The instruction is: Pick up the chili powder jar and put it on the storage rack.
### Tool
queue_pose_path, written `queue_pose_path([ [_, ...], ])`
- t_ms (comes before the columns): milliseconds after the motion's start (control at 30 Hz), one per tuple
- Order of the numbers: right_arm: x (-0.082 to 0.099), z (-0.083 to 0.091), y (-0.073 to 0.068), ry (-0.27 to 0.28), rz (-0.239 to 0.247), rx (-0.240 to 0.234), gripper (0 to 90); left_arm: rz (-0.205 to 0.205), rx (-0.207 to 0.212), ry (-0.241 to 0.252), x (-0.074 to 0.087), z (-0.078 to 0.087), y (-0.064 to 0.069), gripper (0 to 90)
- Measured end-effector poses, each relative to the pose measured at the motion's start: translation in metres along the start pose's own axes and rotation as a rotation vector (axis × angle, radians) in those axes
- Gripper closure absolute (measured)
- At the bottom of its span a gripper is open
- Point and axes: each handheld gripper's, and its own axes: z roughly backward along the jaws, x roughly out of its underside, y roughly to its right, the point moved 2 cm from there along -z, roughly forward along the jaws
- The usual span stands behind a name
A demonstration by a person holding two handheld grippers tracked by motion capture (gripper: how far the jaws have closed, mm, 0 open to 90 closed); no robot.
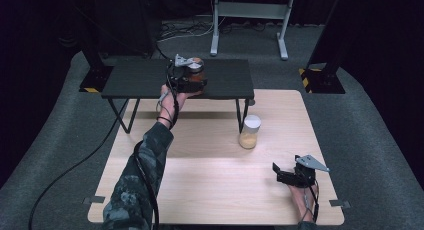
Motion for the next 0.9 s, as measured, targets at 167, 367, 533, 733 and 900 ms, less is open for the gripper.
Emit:
queue_pose_path([
  [167, 0.0, 0.0, 0.0, 0.001, -0.001, 0.001, 0.1, 0.002, -0.004, 0.0, 0.0, -0.001, 0.001, 31.3],
  [367, 0.0, 0.0, 0.0, 0.001, 0.001, 0.001, 0.1, -0.002, -0.005, -0.008, -0.002, -0.001, 0.001, 31.3],
  [533, 0.0, 0.0, 0.0, 0.002, 0.002, -0.001, 0.1, -0.015, 0.012, -0.045, -0.008, 0.003, 0.002, 24.1],
  [733, 0.001, 0.001, 0.0, 0.004, 0.0, 0.001, 0.1, -0.029, 0.012, -0.123, -0.011, 0.012, 0.004, 9.1],
  [900, 0.001, 0.0, 0.0, 0.004, 0.0, 0.001, 0.1, -0.03, 0.0, -0.141, -0.004, 0.027, 0.007, 4.4],
])
